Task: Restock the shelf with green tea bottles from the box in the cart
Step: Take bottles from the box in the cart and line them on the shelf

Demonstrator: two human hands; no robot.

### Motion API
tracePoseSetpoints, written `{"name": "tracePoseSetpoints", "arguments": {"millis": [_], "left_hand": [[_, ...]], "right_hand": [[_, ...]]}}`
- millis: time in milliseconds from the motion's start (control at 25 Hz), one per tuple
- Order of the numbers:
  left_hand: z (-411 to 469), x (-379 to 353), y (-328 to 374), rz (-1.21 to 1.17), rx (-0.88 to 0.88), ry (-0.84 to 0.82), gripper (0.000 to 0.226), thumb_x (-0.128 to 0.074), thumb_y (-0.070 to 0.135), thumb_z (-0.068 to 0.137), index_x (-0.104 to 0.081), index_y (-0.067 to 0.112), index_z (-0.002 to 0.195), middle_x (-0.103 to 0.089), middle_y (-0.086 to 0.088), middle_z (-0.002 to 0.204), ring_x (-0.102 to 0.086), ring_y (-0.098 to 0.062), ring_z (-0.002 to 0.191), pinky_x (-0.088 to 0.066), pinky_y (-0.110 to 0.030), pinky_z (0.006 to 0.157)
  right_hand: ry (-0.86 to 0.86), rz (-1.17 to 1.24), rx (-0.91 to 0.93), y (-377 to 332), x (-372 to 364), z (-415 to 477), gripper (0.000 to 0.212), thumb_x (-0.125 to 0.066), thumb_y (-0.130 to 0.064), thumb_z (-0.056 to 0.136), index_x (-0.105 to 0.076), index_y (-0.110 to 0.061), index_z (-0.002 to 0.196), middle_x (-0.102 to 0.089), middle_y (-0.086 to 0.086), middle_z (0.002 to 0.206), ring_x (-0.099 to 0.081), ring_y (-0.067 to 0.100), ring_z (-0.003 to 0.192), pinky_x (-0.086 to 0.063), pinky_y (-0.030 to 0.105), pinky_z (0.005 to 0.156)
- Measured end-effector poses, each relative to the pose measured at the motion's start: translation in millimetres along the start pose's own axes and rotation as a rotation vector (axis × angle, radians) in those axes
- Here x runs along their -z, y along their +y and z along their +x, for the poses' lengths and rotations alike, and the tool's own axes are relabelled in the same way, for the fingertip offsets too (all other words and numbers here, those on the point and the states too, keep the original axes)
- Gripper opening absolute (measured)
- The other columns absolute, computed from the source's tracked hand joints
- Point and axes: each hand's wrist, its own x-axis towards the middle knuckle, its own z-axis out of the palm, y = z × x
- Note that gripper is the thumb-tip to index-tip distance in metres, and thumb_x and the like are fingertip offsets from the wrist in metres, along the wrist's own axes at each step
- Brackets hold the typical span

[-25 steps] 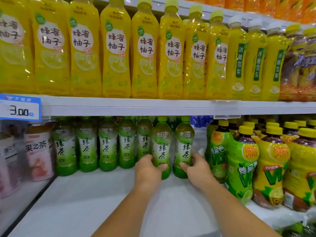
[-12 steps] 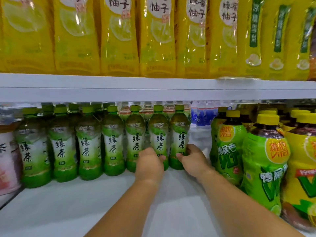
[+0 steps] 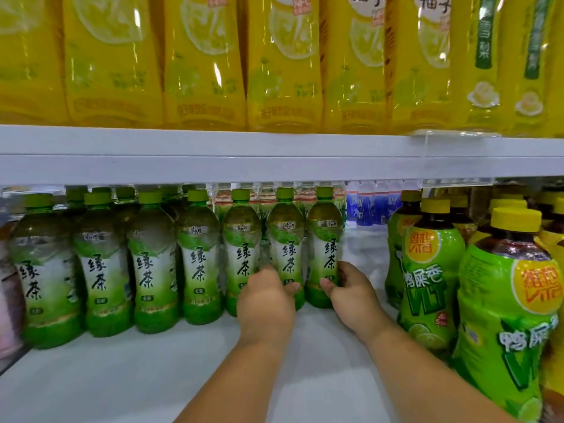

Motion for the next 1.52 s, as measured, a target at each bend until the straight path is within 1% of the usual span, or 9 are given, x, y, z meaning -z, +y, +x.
{"name": "tracePoseSetpoints", "arguments": {"millis": [320, 520, 720, 800, 1040, 1160, 1320, 1400, 1520], "left_hand": [[2, 2, 1, 0.004, 0.017, -0.057, 0.048, -0.073, 0.047, 0.087, -0.038, 0.021, 0.065, -0.043, 0.004, 0.062, -0.05, -0.025, 0.07, -0.039, -0.029, 0.062], [1, 0, -4, -0.007, -0.028, 0.002, 0.038, -0.072, 0.05, 0.086, -0.049, 0.019, 0.083, -0.042, 0.006, 0.065, -0.051, -0.024, 0.073, -0.041, -0.029, 0.063], [-6, 0, -7, -0.066, -0.067, 0.054, 0.032, -0.072, 0.044, 0.087, -0.058, 0.015, 0.094, -0.059, -0.002, 0.084, -0.064, -0.028, 0.086, -0.047, -0.029, 0.067], [-13, 4, -12, -0.138, -0.082, 0.073, 0.028, -0.07, 0.041, 0.089, -0.057, 0.016, 0.092, -0.058, 0.0, 0.083, -0.062, -0.026, 0.081, -0.048, -0.029, 0.067], [-44, 30, -28, -0.154, 0.134, -0.041, 0.033, -0.051, 0.043, 0.094, -0.056, 0.017, 0.074, -0.063, -0.002, 0.078, -0.06, -0.027, 0.075, -0.049, -0.031, 0.07], [-64, 40, -35, -0.279, 0.109, -0.113, 0.037, -0.046, 0.043, 0.097, -0.062, 0.013, 0.085, -0.07, -0.011, 0.091, -0.062, -0.03, 0.082, -0.05, -0.033, 0.074], [-90, 67, -40, -0.421, 0.108, -0.152, 0.043, -0.046, 0.044, 0.1, -0.067, 0.011, 0.115, -0.07, -0.013, 0.114, -0.062, -0.031, 0.104, -0.045, -0.032, 0.082], [-107, 84, -44, -0.433, 0.116, -0.229, 0.048, -0.045, 0.045, 0.1, -0.062, 0.015, 0.133, -0.066, -0.008, 0.129, -0.059, -0.027, 0.118, -0.045, -0.032, 0.096], [-124, 114, -45, -0.422, 0.173, -0.346, 0.054, -0.042, 0.051, 0.101, -0.057, 0.015, 0.138, -0.06, -0.004, 0.14, -0.054, -0.024, 0.126, -0.041, -0.033, 0.103]], "right_hand": [[-0.013, 0.036, -0.015, 0, 1, -2, 0.029, -0.069, -0.011, 0.086, -0.067, -0.033, 0.104, -0.074, -0.01, 0.103, -0.067, 0.014, 0.1, -0.053, 0.043, 0.096], [-0.018, 0.016, -0.037, -5, 3, -3, 0.029, -0.07, -0.015, 0.086, -0.063, -0.036, 0.106, -0.072, -0.01, 0.107, -0.066, 0.015, 0.102, -0.053, 0.041, 0.096], [-0.048, -0.01, -0.069, -12, 5, -7, 0.037, -0.074, -0.021, 0.082, -0.06, -0.034, 0.114, -0.069, -0.01, 0.109, -0.064, 0.013, 0.101, -0.052, 0.033, 0.089], [-0.041, -0.03, -0.092, -15, 6, -8, 0.043, -0.076, -0.022, 0.08, -0.06, -0.03, 0.119, -0.068, -0.006, 0.111, -0.064, 0.015, 0.102, -0.052, 0.036, 0.091], [0.028, -0.201, -0.199, -34, 13, -34, 0.064, -0.064, -0.026, 0.089, -0.04, -0.018, 0.148, -0.053, 0.007, 0.142, -0.051, 0.03, 0.125, -0.036, 0.029, 0.089], [0.016, -0.292, -0.265, -48, 17, -62, 0.06, -0.061, -0.038, 0.091, -0.045, -0.019, 0.145, -0.055, 0.009, 0.139, -0.052, 0.028, 0.117, -0.038, 0.032, 0.091], [-0.036, -0.161, -0.271, -70, 25, -104, 0.025, -0.053, -0.039, 0.097, -0.062, -0.023, 0.115, -0.064, 0.01, 0.117, -0.055, 0.025, 0.1, -0.041, 0.034, 0.087], [-0.05, -0.09, -0.285, -79, 31, -127, 0.025, -0.05, -0.036, 0.101, -0.061, -0.02, 0.117, -0.063, 0.009, 0.121, -0.056, 0.024, 0.108, -0.039, 0.032, 0.091], [-0.088, -0.127, -0.346, -98, 46, -155, 0.035, -0.046, -0.034, 0.103, -0.057, -0.015, 0.13, -0.056, 0.001, 0.126, -0.048, 0.017, 0.112, -0.031, 0.026, 0.09]]}}
